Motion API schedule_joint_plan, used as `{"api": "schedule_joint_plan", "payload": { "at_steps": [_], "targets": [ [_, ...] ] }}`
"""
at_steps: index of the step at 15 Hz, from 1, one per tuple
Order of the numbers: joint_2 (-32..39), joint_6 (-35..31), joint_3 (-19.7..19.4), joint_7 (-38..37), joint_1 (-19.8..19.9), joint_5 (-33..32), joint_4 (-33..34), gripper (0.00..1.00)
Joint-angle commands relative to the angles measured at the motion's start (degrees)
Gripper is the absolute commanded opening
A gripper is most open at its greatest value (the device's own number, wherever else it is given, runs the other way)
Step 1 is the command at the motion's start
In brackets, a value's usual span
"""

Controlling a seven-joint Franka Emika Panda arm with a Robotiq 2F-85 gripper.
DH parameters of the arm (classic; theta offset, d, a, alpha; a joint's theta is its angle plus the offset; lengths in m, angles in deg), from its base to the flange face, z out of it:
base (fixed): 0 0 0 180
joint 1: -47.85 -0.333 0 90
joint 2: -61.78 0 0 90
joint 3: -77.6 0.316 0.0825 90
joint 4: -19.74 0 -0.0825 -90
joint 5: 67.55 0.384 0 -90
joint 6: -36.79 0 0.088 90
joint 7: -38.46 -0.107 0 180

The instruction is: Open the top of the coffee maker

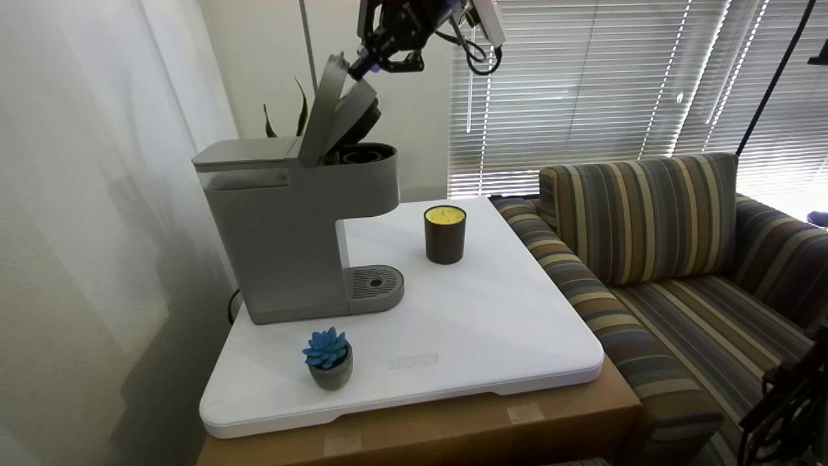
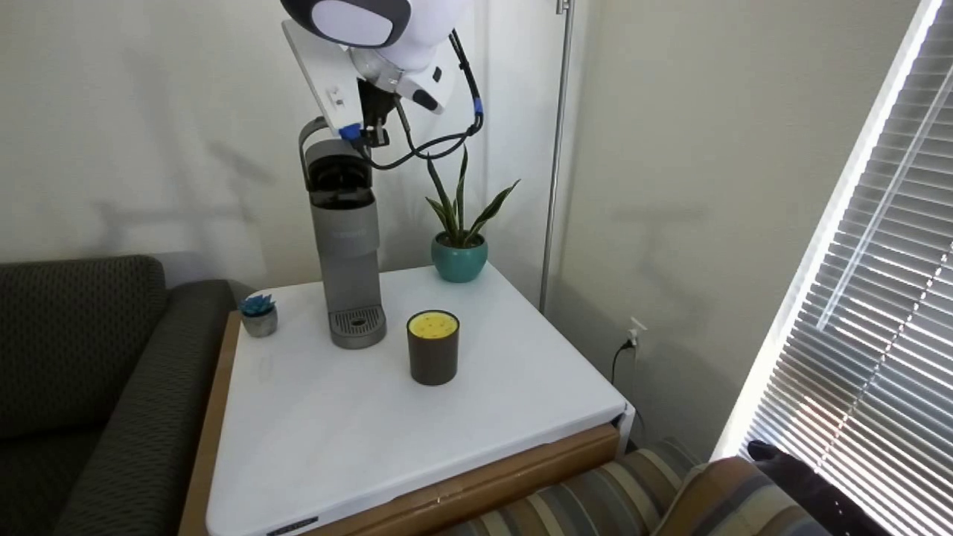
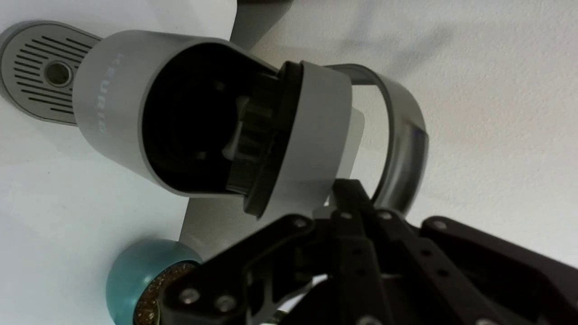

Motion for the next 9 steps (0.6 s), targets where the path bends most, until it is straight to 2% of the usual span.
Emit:
{"api": "schedule_joint_plan", "payload": {
  "at_steps": [1, 9],
  "targets": [
    [-0.39, 1.71, -0.42, 0.68, -0.35, 0.04, 0.42, 0.00],
    [-2.39, 0.65, -1.43, -0.10, -0.08, -0.91, -1.10, 0.00]
  ]
}}
